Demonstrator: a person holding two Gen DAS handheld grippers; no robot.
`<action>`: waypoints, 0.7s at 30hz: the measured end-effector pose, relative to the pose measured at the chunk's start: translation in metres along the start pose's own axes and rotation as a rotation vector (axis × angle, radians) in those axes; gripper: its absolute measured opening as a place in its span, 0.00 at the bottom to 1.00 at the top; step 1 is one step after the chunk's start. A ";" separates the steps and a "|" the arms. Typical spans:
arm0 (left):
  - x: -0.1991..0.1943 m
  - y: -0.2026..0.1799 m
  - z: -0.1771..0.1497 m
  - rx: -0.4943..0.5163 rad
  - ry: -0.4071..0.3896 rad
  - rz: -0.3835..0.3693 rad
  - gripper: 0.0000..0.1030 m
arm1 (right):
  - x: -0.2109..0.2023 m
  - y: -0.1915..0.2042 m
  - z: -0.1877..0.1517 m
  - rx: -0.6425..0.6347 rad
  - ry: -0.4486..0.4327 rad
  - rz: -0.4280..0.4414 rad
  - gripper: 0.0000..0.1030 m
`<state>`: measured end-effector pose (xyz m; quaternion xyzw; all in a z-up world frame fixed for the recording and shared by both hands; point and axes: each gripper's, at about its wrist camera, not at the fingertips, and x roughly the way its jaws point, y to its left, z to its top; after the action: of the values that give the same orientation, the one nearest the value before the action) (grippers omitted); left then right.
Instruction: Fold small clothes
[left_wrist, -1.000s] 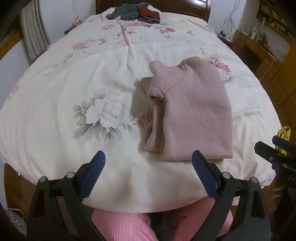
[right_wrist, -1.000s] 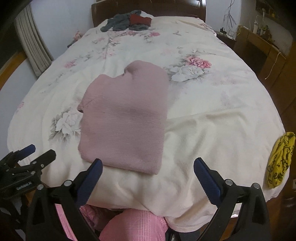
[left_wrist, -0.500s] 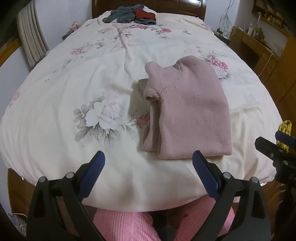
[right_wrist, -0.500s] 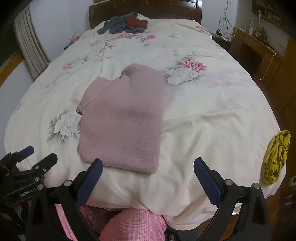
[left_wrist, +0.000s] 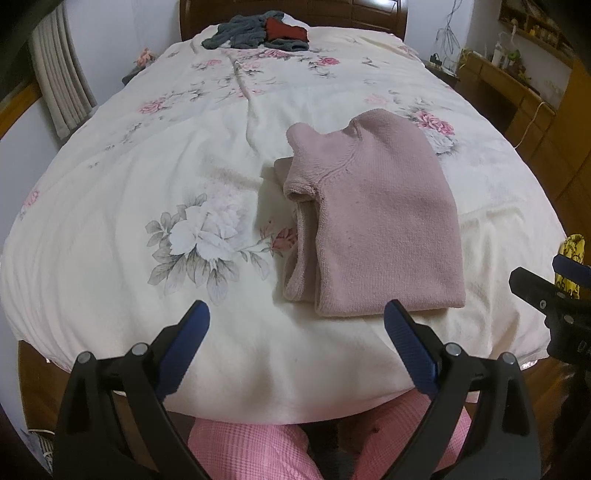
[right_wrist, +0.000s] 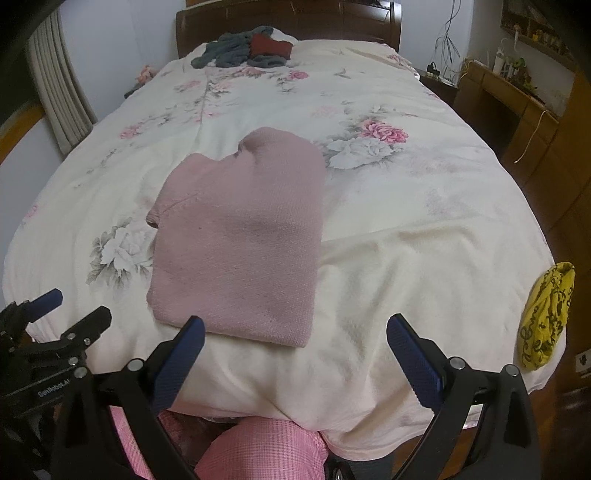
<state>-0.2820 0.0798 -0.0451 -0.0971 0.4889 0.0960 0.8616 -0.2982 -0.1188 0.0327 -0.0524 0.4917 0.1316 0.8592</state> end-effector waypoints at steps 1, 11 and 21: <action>0.000 0.000 0.000 -0.002 -0.003 0.000 0.92 | 0.000 0.000 0.000 0.003 0.002 0.000 0.96; 0.002 -0.003 -0.001 0.002 -0.003 0.004 0.92 | 0.005 -0.009 -0.001 0.029 -0.005 -0.020 0.96; 0.003 -0.006 -0.002 -0.004 -0.011 -0.009 0.92 | 0.008 -0.010 -0.002 0.030 0.008 -0.043 0.96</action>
<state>-0.2809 0.0740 -0.0486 -0.1006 0.4836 0.0934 0.8645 -0.2929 -0.1275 0.0246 -0.0506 0.4959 0.1055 0.8604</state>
